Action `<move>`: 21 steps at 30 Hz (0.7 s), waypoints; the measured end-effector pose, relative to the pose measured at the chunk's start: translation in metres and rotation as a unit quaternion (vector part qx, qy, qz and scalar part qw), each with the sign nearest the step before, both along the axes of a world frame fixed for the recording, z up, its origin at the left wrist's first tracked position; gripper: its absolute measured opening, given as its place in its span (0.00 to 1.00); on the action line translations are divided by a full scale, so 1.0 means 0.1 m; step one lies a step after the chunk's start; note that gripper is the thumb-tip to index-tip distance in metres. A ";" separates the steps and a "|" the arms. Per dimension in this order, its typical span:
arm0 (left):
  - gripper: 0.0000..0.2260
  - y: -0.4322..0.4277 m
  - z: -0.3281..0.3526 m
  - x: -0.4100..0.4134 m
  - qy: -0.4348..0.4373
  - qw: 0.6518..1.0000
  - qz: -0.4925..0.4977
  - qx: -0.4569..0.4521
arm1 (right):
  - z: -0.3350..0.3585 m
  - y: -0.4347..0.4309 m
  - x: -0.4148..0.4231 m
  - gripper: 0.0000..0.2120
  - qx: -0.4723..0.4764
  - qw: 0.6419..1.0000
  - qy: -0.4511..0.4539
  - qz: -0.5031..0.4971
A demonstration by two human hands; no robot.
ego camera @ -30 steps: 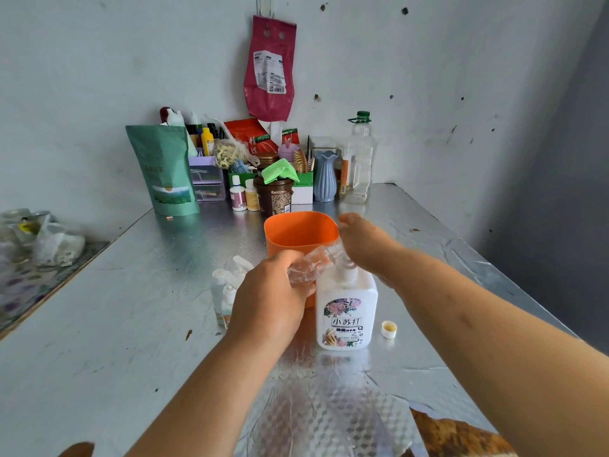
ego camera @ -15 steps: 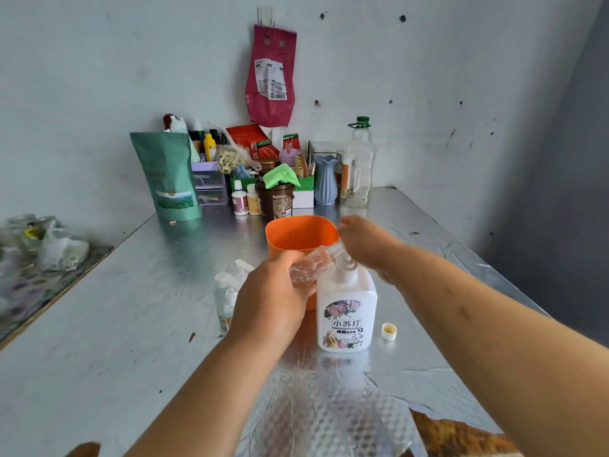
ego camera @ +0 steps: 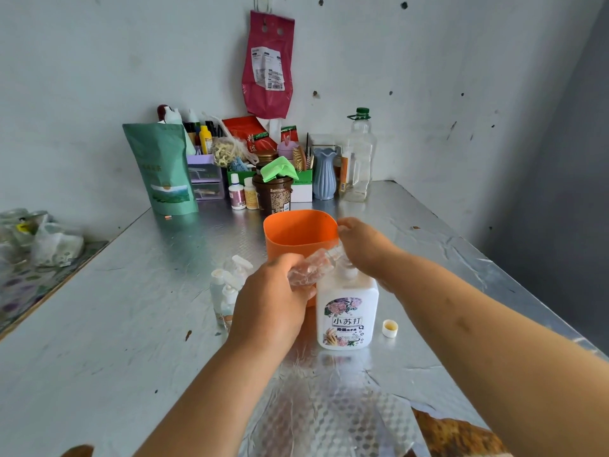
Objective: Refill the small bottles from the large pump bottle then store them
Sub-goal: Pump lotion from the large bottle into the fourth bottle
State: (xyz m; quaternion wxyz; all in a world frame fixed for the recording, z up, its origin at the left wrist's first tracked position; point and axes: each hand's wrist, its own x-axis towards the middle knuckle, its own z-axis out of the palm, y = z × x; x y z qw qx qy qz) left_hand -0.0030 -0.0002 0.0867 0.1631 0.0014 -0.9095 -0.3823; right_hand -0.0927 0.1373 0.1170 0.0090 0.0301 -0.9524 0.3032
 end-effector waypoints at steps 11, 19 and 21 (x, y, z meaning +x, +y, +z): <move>0.13 0.01 0.11 0.03 0.017 1.000 -0.010 0.007 | 0.15 0.03 0.03 0.17 0.026 0.999 -0.014 -0.016; 0.14 0.01 0.08 0.02 0.015 1.000 -0.013 0.012 | 0.14 0.02 -0.01 0.18 0.112 0.994 0.011 0.007; 0.13 0.01 0.07 0.01 0.016 1.000 -0.012 0.011 | 0.13 0.02 -0.02 0.17 0.139 0.990 0.016 0.022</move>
